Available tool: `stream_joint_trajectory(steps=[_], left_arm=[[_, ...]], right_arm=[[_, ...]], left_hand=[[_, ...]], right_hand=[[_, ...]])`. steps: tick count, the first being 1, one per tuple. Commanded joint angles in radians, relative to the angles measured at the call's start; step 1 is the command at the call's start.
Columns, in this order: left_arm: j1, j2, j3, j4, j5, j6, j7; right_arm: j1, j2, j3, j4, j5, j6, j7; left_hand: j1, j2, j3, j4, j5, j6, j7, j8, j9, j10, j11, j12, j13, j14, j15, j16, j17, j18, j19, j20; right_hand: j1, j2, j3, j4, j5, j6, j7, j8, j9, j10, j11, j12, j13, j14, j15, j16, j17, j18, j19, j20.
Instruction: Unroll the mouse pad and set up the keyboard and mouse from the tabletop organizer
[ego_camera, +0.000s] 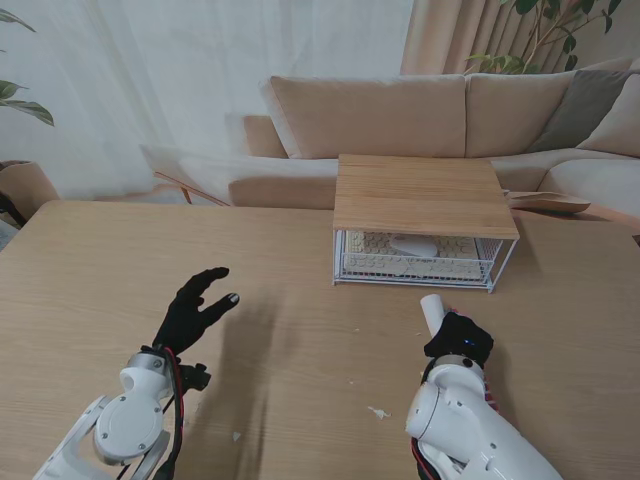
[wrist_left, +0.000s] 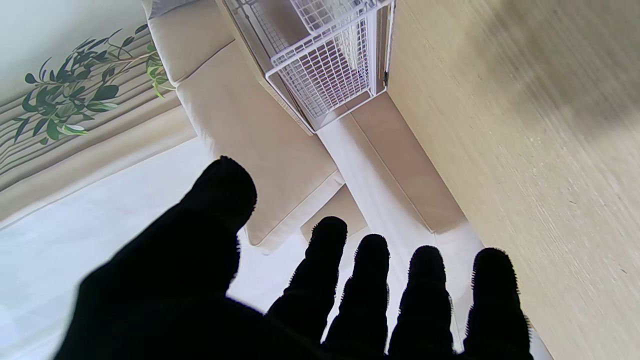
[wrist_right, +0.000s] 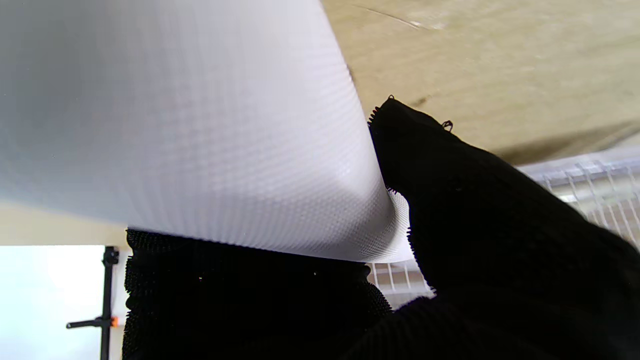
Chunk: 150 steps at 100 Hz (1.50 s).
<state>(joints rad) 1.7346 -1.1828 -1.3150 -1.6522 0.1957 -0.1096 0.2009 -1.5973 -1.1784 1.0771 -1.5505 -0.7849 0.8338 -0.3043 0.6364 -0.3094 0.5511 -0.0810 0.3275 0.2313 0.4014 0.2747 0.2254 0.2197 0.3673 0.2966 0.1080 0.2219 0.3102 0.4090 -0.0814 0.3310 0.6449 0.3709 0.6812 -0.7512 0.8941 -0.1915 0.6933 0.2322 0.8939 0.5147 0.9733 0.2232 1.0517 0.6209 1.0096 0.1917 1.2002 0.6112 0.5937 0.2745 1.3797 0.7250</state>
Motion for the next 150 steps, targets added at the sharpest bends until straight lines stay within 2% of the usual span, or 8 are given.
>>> stream_joint_trajectory(steps=[1,42,58,80,96,109,122,150], left_arm=[[0.019,0.001,0.001,-0.025,0.006,0.005,-0.019],[0.092,0.008,-0.018,-0.13,0.027,0.022,-0.03],[0.111,0.009,-0.015,-0.17,0.039,0.058,-0.029],[0.125,0.019,-0.003,-0.241,0.037,0.102,-0.077],[0.11,0.028,0.025,-0.302,0.041,0.2,-0.125],[0.059,0.027,0.07,-0.315,0.034,0.287,-0.143],[0.019,0.016,0.095,-0.333,-0.101,0.399,-0.166],[-0.001,-0.001,0.142,-0.357,-0.189,0.445,-0.141]], right_arm=[[-0.028,-0.013,0.007,-0.041,0.006,-0.017,-0.009],[-0.142,-0.025,0.09,-0.261,0.088,-0.317,-0.107],[-0.124,-0.021,0.047,-0.298,0.1,-0.362,-0.085],[-0.069,-0.034,-0.024,-0.295,0.15,-0.397,-0.098],[-0.051,-0.039,-0.057,-0.307,0.187,-0.445,-0.096],[-0.048,-0.03,-0.07,-0.31,0.171,-0.514,-0.091],[-0.046,-0.024,-0.079,-0.282,0.133,-0.569,-0.103],[-0.017,-0.028,-0.119,-0.21,0.117,-0.63,-0.145]], left_hand=[[-0.005,0.018,-0.008,0.034,-0.012,0.002,-0.015,-0.012,-0.017,-0.019,0.0,-0.006,-0.023,-0.01,-0.015,0.022,-0.006,-0.001,-0.035,0.02],[0.001,0.001,0.001,0.034,0.055,0.026,-0.017,-0.015,0.081,0.012,0.039,0.014,0.04,0.028,0.041,0.056,-0.006,0.014,-0.069,0.037],[0.016,-0.027,0.03,0.035,0.226,0.024,0.002,-0.007,0.271,0.032,0.032,0.013,0.173,0.056,0.079,0.072,-0.008,0.034,-0.051,0.049],[0.025,-0.071,0.083,0.03,0.37,0.037,0.028,0.009,0.439,0.074,0.065,0.051,0.319,0.124,0.177,0.137,0.024,0.079,0.139,0.101],[0.021,-0.093,0.098,0.028,0.348,0.052,0.021,0.009,0.43,0.086,0.081,0.079,0.337,0.143,0.208,0.163,0.043,0.081,0.231,0.11],[0.008,-0.092,0.089,0.025,0.299,0.035,0.017,0.011,0.377,0.066,0.075,0.078,0.302,0.116,0.175,0.145,0.039,0.075,0.244,0.103],[-0.012,-0.091,0.062,0.021,0.245,0.046,-0.011,0.0,0.304,0.067,0.053,0.064,0.234,0.105,0.134,0.122,0.003,0.059,0.205,0.074],[-0.091,-0.111,-0.035,0.009,0.095,0.061,-0.074,-0.029,0.123,0.037,0.027,0.037,0.109,0.079,0.046,0.082,-0.017,0.041,0.129,0.046]], right_hand=[[0.134,0.047,0.17,-0.006,0.093,-0.098,0.121,0.034,0.041,0.047,0.023,0.023,0.051,0.006,0.053,0.019,0.004,-0.007,0.055,0.03],[0.136,0.055,0.17,-0.007,0.089,-0.098,0.113,0.049,0.033,0.048,0.023,0.033,0.04,-0.002,0.057,0.022,-0.014,-0.016,0.039,0.031],[0.137,0.052,0.171,-0.006,0.09,-0.094,0.112,0.054,0.036,0.05,0.023,0.033,0.049,-0.014,0.056,0.021,-0.005,-0.024,0.032,0.032],[0.135,0.058,0.173,-0.006,0.086,-0.093,0.111,0.057,0.031,0.047,0.026,0.035,0.049,-0.021,0.055,0.022,0.0,-0.02,0.029,0.034],[0.133,0.063,0.171,-0.006,0.083,-0.093,0.111,0.061,0.027,0.045,0.029,0.036,0.044,-0.023,0.056,0.024,-0.001,-0.021,0.027,0.035],[0.13,0.068,0.168,-0.004,0.078,-0.103,0.112,0.066,0.022,0.037,0.03,0.036,0.037,-0.029,0.054,0.026,-0.006,-0.029,0.017,0.035],[0.13,0.078,0.161,-0.005,0.073,-0.106,0.11,0.069,0.016,0.032,0.029,0.035,0.032,-0.033,0.051,0.027,-0.009,-0.034,0.007,0.035],[0.133,0.09,0.142,-0.003,0.069,-0.119,0.106,0.069,0.009,0.025,0.027,0.033,0.021,-0.039,0.047,0.031,-0.017,-0.04,-0.009,0.037]])
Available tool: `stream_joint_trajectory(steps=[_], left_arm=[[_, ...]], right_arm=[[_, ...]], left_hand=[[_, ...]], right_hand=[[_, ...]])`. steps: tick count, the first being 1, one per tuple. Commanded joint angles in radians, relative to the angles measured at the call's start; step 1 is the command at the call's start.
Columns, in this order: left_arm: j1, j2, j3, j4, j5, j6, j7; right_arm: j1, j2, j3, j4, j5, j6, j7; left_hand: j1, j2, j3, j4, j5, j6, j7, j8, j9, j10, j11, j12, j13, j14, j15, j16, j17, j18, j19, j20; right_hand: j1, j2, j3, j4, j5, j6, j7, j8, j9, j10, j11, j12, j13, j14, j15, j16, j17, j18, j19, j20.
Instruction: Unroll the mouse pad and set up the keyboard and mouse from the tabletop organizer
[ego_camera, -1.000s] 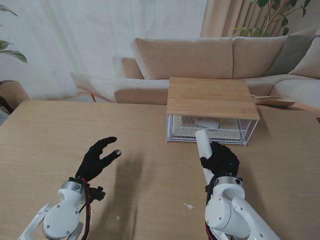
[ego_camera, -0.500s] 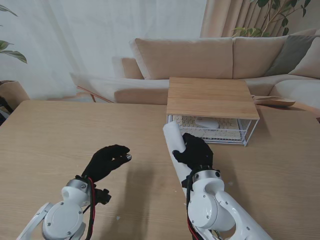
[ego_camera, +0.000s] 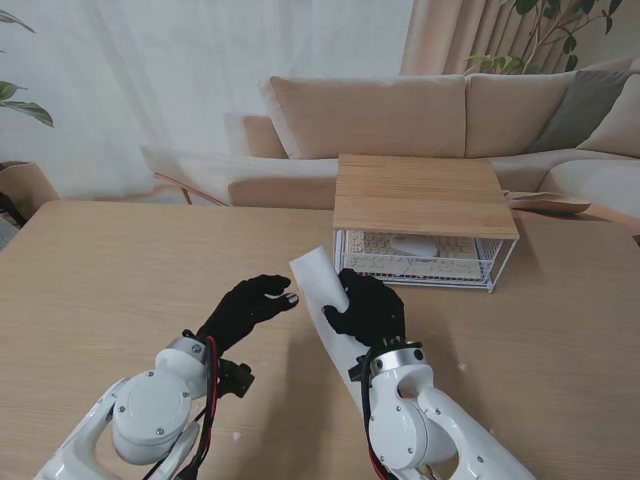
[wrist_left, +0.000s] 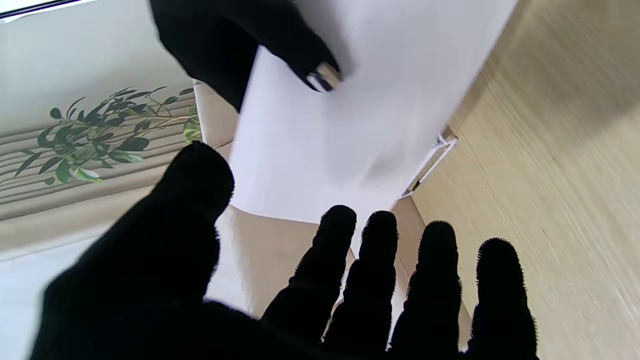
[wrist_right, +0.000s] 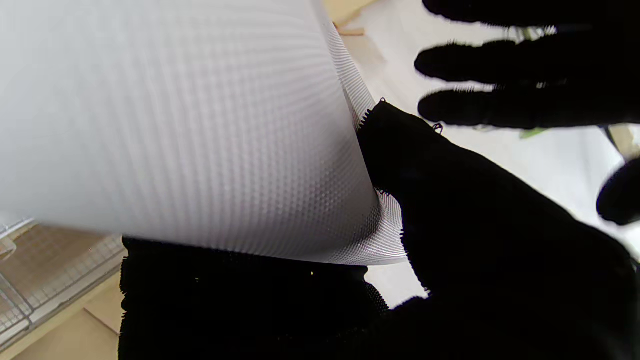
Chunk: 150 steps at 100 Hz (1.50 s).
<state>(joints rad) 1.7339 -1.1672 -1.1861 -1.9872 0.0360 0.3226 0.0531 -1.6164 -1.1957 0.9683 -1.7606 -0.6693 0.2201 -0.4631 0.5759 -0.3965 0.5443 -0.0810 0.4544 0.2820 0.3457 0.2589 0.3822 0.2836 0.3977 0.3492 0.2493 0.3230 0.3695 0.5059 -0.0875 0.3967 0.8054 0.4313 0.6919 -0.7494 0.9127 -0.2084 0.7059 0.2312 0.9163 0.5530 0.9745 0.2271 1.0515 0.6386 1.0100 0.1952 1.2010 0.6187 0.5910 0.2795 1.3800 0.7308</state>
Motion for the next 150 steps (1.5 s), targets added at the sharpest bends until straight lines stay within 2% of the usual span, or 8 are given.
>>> stream_joint_trajectory(steps=[1,57,83,102,107,115,130,150], left_arm=[[-0.001,-0.018,0.015,-0.023,-0.029,0.015,0.011],[-0.019,-0.085,0.063,-0.033,-0.084,0.053,0.228],[-0.022,-0.114,0.073,-0.027,-0.165,0.064,0.307],[-0.027,-0.138,0.082,-0.015,-0.201,0.043,0.385],[-0.029,-0.141,0.082,-0.014,-0.202,0.041,0.396],[-0.03,-0.144,0.082,-0.016,-0.198,0.046,0.409],[-0.04,-0.145,0.087,-0.004,-0.135,0.054,0.418],[-0.063,-0.139,0.083,0.033,-0.05,0.056,0.414]], right_arm=[[0.004,-0.01,-0.011,0.002,0.0,-0.02,0.013],[0.087,0.02,-0.083,0.107,-0.2,-0.246,-0.084],[0.113,0.03,-0.11,0.135,-0.254,-0.256,-0.104],[0.122,0.034,-0.126,0.153,-0.282,-0.267,-0.127],[0.122,0.038,-0.127,0.154,-0.291,-0.267,-0.124],[0.12,0.038,-0.128,0.152,-0.287,-0.262,-0.116],[0.108,0.042,-0.122,0.136,-0.286,-0.246,-0.086],[0.067,0.052,-0.089,0.089,-0.288,-0.232,-0.034]], left_hand=[[-0.031,-0.025,-0.03,0.009,-0.035,0.012,-0.02,-0.014,-0.037,-0.027,-0.004,-0.016,-0.035,-0.021,-0.015,-0.015,-0.012,-0.026,-0.033,-0.014],[-0.056,-0.058,-0.087,-0.012,-0.064,0.091,-0.094,-0.062,-0.13,0.017,-0.018,-0.044,-0.105,0.004,-0.068,-0.037,-0.007,-0.017,-0.159,-0.03],[0.093,0.048,0.053,0.025,-0.027,0.054,-0.035,-0.032,-0.082,0.003,0.027,-0.024,-0.078,0.005,-0.018,-0.012,-0.005,-0.027,-0.107,-0.004],[0.332,0.11,0.095,0.001,0.096,0.048,0.091,0.032,0.092,0.034,0.105,0.023,0.067,0.049,0.122,0.041,0.039,-0.008,0.102,0.035],[0.467,0.09,-0.011,-0.05,0.177,0.052,0.152,0.056,0.2,0.064,0.126,0.04,0.155,0.097,0.182,0.059,0.089,0.018,0.17,0.067],[0.633,0.087,-0.181,-0.017,0.261,0.037,0.343,0.064,0.37,0.096,0.175,0.149,0.308,0.168,0.306,0.138,0.194,0.084,0.279,0.145],[0.667,0.077,-0.172,-0.007,0.217,0.034,0.601,0.221,0.495,0.118,0.27,0.374,0.454,0.188,0.486,0.281,0.301,0.129,0.402,0.233],[0.622,0.033,-0.047,-0.046,0.197,0.02,0.675,0.361,0.567,0.1,0.368,0.525,0.584,0.123,0.599,0.395,0.408,0.146,0.458,0.286]], right_hand=[[0.122,0.088,0.123,0.015,0.056,-0.119,0.083,0.03,0.007,0.021,0.027,0.015,0.02,-0.042,0.046,0.024,-0.015,-0.045,-0.01,0.031],[0.1,0.103,0.09,0.018,0.052,-0.193,0.085,0.008,-0.008,-0.03,0.026,-0.007,-0.008,-0.063,0.03,0.032,-0.08,-0.074,-0.093,0.014],[0.093,0.112,0.078,0.019,0.043,-0.212,0.088,0.001,-0.018,-0.039,0.032,-0.012,-0.018,-0.066,0.032,0.034,-0.091,-0.079,-0.096,0.011],[0.086,0.136,0.044,0.019,0.014,-0.226,0.093,-0.025,-0.046,-0.061,0.034,-0.035,-0.047,-0.074,0.016,0.026,-0.128,-0.085,-0.102,0.002],[0.078,0.134,0.038,0.017,0.004,-0.229,0.09,-0.031,-0.055,-0.066,0.03,-0.04,-0.053,-0.077,0.01,0.023,-0.139,-0.084,-0.109,-0.002],[0.053,0.133,0.022,0.015,-0.023,-0.224,0.086,-0.039,-0.084,-0.069,0.025,-0.045,-0.08,-0.076,-0.005,0.017,-0.161,-0.083,-0.121,-0.008],[-0.029,0.149,-0.031,0.015,-0.086,-0.212,0.062,-0.045,-0.163,-0.083,0.016,-0.042,-0.148,-0.071,-0.035,0.007,-0.209,-0.087,-0.143,-0.019],[-0.263,0.264,-0.141,0.127,-0.153,-0.168,-0.19,0.141,-0.353,-0.08,-0.023,-0.026,-0.34,-0.049,-0.086,0.001,-0.356,-0.102,-0.188,-0.014]])
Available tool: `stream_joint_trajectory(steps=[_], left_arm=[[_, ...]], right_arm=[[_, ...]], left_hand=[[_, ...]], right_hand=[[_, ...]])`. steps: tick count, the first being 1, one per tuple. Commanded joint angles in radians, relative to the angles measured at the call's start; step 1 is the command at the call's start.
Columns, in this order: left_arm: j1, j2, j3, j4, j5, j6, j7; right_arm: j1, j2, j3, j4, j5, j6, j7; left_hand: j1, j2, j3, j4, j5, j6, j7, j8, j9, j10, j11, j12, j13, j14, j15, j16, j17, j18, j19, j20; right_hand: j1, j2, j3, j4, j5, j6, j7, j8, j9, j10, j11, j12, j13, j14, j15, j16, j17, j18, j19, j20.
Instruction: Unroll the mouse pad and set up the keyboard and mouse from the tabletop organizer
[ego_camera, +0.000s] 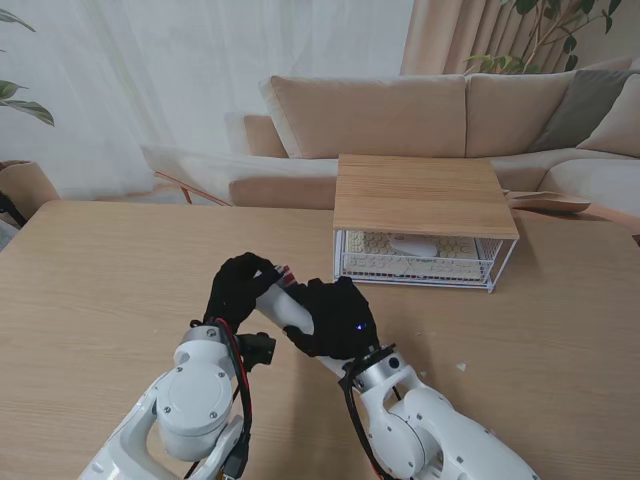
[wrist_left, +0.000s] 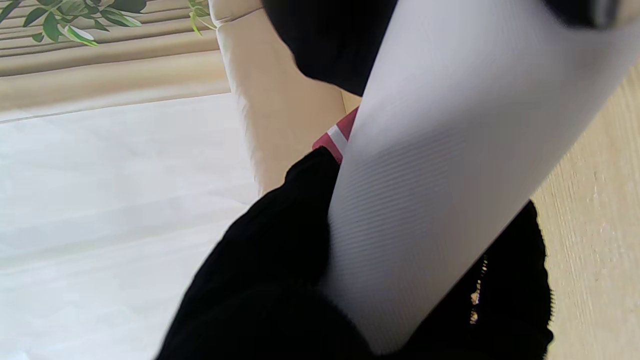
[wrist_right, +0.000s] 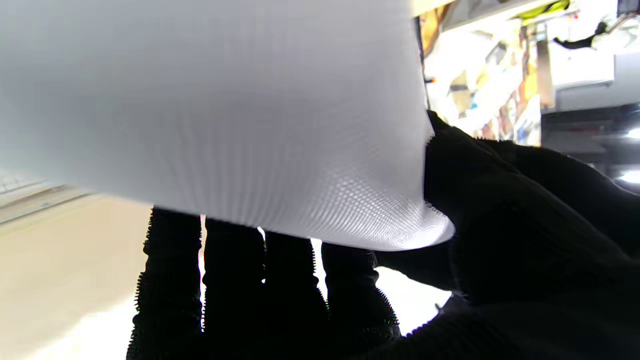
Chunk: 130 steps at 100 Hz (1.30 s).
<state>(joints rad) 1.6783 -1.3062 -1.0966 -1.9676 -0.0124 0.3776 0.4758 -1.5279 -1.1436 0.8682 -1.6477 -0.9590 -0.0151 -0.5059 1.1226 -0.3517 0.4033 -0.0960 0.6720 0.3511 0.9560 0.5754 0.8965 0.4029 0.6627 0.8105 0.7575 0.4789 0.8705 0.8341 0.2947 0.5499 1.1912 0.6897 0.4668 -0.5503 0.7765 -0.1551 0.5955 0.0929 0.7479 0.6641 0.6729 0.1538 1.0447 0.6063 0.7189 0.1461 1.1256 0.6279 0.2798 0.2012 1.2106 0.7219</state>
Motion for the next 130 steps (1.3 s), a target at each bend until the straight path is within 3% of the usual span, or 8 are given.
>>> stream_joint_trajectory(steps=[1,26,41,50,68,91,115,130], left_arm=[[-0.008,0.001,-0.008,0.015,0.0,0.001,-0.01],[-0.016,0.01,-0.029,0.042,0.014,-0.025,-0.032],[-0.009,0.025,-0.042,0.045,0.003,-0.074,-0.071],[0.0,0.047,-0.068,0.04,-0.055,-0.158,-0.15],[0.015,0.101,-0.139,0.015,-0.156,-0.25,-0.364],[0.009,0.148,-0.198,0.015,-0.22,-0.32,-0.569],[0.002,0.147,-0.18,0.029,-0.171,-0.353,-0.547],[-0.003,0.144,-0.168,0.043,-0.162,-0.361,-0.533]], right_arm=[[-0.025,0.001,0.014,-0.027,0.002,0.003,0.01],[-0.097,0.003,0.094,-0.086,0.002,-0.029,-0.009],[-0.139,0.002,0.146,-0.116,-0.005,-0.029,-0.033],[-0.166,-0.004,0.187,-0.128,0.009,-0.018,-0.051],[-0.195,-0.034,0.242,-0.132,0.167,-0.04,-0.055],[-0.192,-0.05,0.284,-0.119,0.385,-0.072,0.063],[-0.16,-0.028,0.253,-0.138,0.589,-0.046,0.31],[-0.115,-0.025,0.195,-0.113,0.653,-0.018,0.368]], left_hand=[[0.075,-0.012,0.096,-0.032,-0.021,-0.05,0.067,0.048,0.053,-0.022,0.106,0.067,0.078,-0.034,0.1,0.069,0.028,-0.007,0.073,0.028],[0.064,-0.022,0.136,-0.05,-0.037,-0.052,0.1,0.103,0.066,-0.034,0.141,0.134,0.105,-0.075,0.133,0.114,0.046,-0.024,0.077,0.027],[0.062,-0.017,0.137,-0.054,-0.046,-0.064,0.112,0.12,0.062,-0.047,0.151,0.156,0.1,-0.094,0.138,0.131,0.047,-0.045,0.074,0.025],[0.063,-0.015,0.135,-0.053,-0.046,-0.073,0.11,0.12,0.056,-0.055,0.14,0.16,0.081,-0.1,0.122,0.132,0.029,-0.069,0.06,0.02],[0.079,0.006,0.086,-0.041,-0.05,-0.099,0.1,0.124,0.047,-0.076,0.111,0.179,0.055,-0.122,0.08,0.138,-0.001,-0.113,0.026,0.008],[0.082,0.02,0.048,-0.032,-0.049,-0.137,0.091,0.133,0.045,-0.105,0.093,0.182,0.044,-0.151,0.048,0.131,-0.012,-0.148,0.007,-0.007],[0.086,0.021,0.042,-0.03,-0.048,-0.141,0.087,0.137,0.047,-0.107,0.087,0.186,0.046,-0.153,0.04,0.129,-0.01,-0.153,0.005,-0.013],[0.087,0.021,0.041,-0.029,-0.047,-0.141,0.086,0.141,0.048,-0.108,0.084,0.189,0.046,-0.154,0.038,0.129,-0.01,-0.156,0.005,-0.016]], right_hand=[[-0.047,0.076,-0.02,0.075,-0.048,-0.027,-0.03,0.031,-0.062,-0.006,-0.02,0.004,-0.059,0.004,-0.011,-0.008,-0.052,-0.024,-0.022,-0.003],[-0.081,0.173,-0.161,0.092,-0.128,-0.028,-0.09,0.049,-0.189,0.005,-0.048,-0.011,-0.173,0.015,-0.03,-0.007,-0.133,-0.049,-0.056,0.014],[-0.013,0.224,-0.219,0.101,-0.129,-0.028,-0.096,0.06,-0.202,0.008,-0.049,-0.02,-0.194,0.011,-0.035,-0.011,-0.139,-0.061,-0.057,0.028],[0.03,0.228,-0.225,0.108,-0.117,-0.026,-0.091,0.064,-0.194,0.011,-0.044,-0.023,-0.194,0.013,-0.036,-0.013,-0.131,-0.062,-0.053,0.03],[0.029,0.154,-0.075,0.094,-0.061,0.001,-0.122,0.027,-0.176,0.033,-0.088,-0.062,-0.228,0.039,-0.143,-0.064,-0.159,-0.045,-0.111,0.006],[-0.027,0.118,-0.071,0.078,-0.115,0.068,-0.286,-0.069,-0.27,0.042,-0.238,-0.183,-0.334,0.025,-0.382,-0.178,-0.224,-0.074,-0.307,-0.052],[-0.098,0.12,-0.16,0.074,-0.115,0.129,-0.398,-0.122,-0.28,0.07,-0.324,-0.251,-0.334,0.056,-0.438,-0.194,-0.222,-0.057,-0.413,-0.027],[-0.089,0.116,-0.177,0.075,-0.1,0.135,-0.405,-0.123,-0.263,0.077,-0.328,-0.252,-0.314,0.063,-0.439,-0.192,-0.206,-0.052,-0.419,-0.021]])
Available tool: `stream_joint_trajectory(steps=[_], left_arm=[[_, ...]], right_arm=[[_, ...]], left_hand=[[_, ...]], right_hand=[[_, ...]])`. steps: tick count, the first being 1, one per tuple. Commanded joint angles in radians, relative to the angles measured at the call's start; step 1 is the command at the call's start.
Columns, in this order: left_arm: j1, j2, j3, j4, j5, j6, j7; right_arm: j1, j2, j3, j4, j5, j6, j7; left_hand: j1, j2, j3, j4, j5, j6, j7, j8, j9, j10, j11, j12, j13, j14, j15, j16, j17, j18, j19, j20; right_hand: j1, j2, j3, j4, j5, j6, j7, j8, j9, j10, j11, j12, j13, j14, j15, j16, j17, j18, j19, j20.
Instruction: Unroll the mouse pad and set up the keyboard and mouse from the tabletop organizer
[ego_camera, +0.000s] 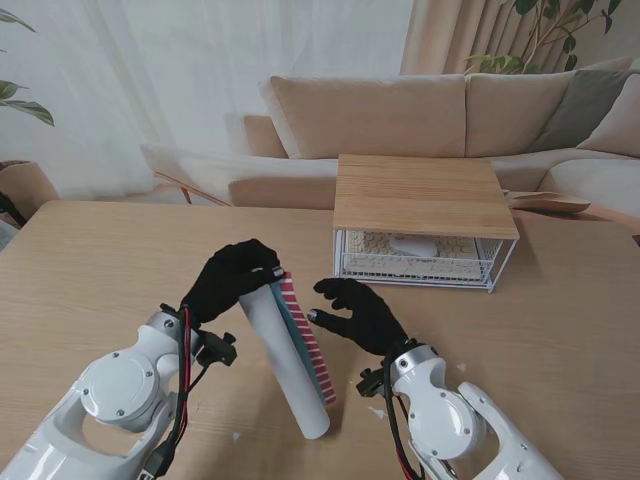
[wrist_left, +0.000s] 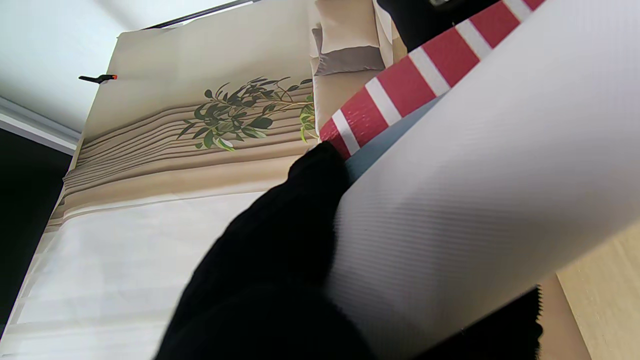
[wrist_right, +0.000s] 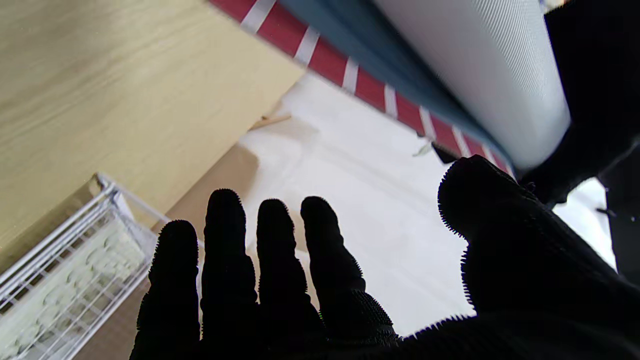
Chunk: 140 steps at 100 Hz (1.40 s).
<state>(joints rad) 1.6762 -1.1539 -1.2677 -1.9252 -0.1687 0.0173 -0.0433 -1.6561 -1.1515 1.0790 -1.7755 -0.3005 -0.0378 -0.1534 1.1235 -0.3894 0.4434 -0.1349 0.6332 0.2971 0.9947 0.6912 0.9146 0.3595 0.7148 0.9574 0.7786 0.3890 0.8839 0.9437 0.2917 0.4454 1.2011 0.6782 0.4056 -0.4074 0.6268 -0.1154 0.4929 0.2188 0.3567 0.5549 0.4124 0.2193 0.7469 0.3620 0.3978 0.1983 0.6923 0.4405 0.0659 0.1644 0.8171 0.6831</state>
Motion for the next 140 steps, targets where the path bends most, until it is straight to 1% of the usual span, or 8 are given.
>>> stream_joint_trajectory(steps=[1,20,30,35,44,56,89,140], left_arm=[[-0.001,-0.008,0.004,0.001,-0.007,-0.001,-0.013],[-0.008,-0.01,0.011,0.013,-0.016,-0.001,-0.01],[-0.014,-0.012,0.016,0.02,-0.017,-0.001,-0.007],[-0.021,-0.014,0.022,0.029,-0.014,0.0,-0.001],[-0.04,-0.018,0.036,0.056,0.001,0.002,0.014],[-0.084,-0.028,0.067,0.119,0.02,0.015,0.04],[-0.208,-0.053,0.166,0.289,0.055,0.037,0.079],[-0.396,-0.114,0.42,0.587,0.247,0.003,0.206]], right_arm=[[0.016,-0.017,-0.019,0.017,0.0,0.005,0.018],[0.065,-0.026,-0.078,0.046,0.061,0.046,0.038],[0.085,-0.034,-0.097,0.056,0.087,0.065,0.033],[0.095,-0.039,-0.105,0.064,0.094,0.069,0.025],[0.11,-0.044,-0.115,0.075,0.117,0.084,0.023],[0.138,-0.053,-0.13,0.1,0.139,0.126,0.021],[0.181,-0.083,-0.162,0.166,0.062,0.3,-0.064],[0.207,-0.126,-0.175,0.239,0.024,0.606,-0.125]], left_hand=[[0.086,0.059,0.001,0.01,-0.009,-0.087,0.048,0.025,0.03,-0.065,0.032,0.042,0.025,-0.064,0.024,0.02,-0.007,-0.052,-0.005,-0.004],[0.087,0.061,-0.002,0.01,-0.009,-0.091,0.049,0.031,0.028,-0.068,0.031,0.048,0.024,-0.07,0.023,0.021,-0.007,-0.054,-0.004,-0.007],[0.087,0.063,-0.005,0.01,-0.012,-0.092,0.048,0.032,0.028,-0.071,0.03,0.049,0.025,-0.073,0.022,0.021,-0.006,-0.056,-0.004,-0.008],[0.088,0.063,-0.005,0.01,-0.011,-0.093,0.049,0.033,0.029,-0.071,0.03,0.05,0.025,-0.073,0.022,0.021,-0.006,-0.057,-0.004,-0.009],[0.087,0.063,-0.008,0.01,-0.013,-0.095,0.049,0.034,0.028,-0.073,0.029,0.051,0.025,-0.078,0.021,0.021,-0.005,-0.06,-0.004,-0.011],[0.092,0.065,-0.011,0.012,-0.015,-0.093,0.049,0.035,0.024,-0.072,0.028,0.053,0.02,-0.08,0.017,0.021,-0.007,-0.067,-0.009,-0.017],[0.097,0.073,-0.032,0.019,-0.019,-0.102,0.038,0.02,0.011,-0.075,0.005,0.039,-0.004,-0.085,-0.008,0.009,-0.025,-0.084,-0.018,-0.032],[0.065,0.053,-0.01,0.016,-0.009,-0.137,0.037,-0.093,-0.005,-0.086,-0.021,-0.022,-0.04,-0.09,-0.021,-0.052,-0.053,-0.109,-0.001,-0.045]], right_hand=[[-0.027,-0.03,-0.029,0.035,0.005,0.01,-0.014,-0.014,0.001,0.012,-0.029,-0.007,0.009,0.01,-0.005,-0.004,0.008,-0.015,-0.026,0.017],[0.103,-0.032,-0.002,0.047,0.055,-0.025,0.007,0.004,0.067,0.006,0.009,0.01,0.077,0.011,0.034,0.014,0.055,-0.012,-0.006,0.041],[0.218,-0.028,0.099,0.052,0.127,-0.058,0.072,0.035,0.16,-0.004,0.069,0.039,0.16,0.007,0.12,0.047,0.086,0.0,0.087,0.079],[0.269,-0.047,0.142,0.012,0.167,-0.11,0.15,0.044,0.232,-0.017,0.105,0.067,0.225,0.006,0.181,0.072,0.115,0.021,0.158,0.096],[0.36,-0.11,0.165,-0.048,0.157,-0.178,0.445,-0.116,0.363,-0.033,0.146,0.116,0.347,0.007,0.283,0.121,0.183,0.055,0.272,0.108],[0.416,-0.143,0.2,-0.065,0.274,-0.195,0.574,-0.114,0.522,-0.017,0.229,0.18,0.492,0.017,0.421,0.176,0.283,0.082,0.378,0.134],[0.443,-0.193,0.311,-0.081,0.335,-0.094,0.62,-0.059,0.617,0.085,0.311,0.29,0.619,0.06,0.591,0.25,0.385,0.104,0.505,0.148],[0.445,-0.185,0.349,-0.082,0.321,-0.043,0.622,-0.018,0.61,0.114,0.328,0.323,0.621,0.07,0.621,0.263,0.381,0.113,0.528,0.153]])
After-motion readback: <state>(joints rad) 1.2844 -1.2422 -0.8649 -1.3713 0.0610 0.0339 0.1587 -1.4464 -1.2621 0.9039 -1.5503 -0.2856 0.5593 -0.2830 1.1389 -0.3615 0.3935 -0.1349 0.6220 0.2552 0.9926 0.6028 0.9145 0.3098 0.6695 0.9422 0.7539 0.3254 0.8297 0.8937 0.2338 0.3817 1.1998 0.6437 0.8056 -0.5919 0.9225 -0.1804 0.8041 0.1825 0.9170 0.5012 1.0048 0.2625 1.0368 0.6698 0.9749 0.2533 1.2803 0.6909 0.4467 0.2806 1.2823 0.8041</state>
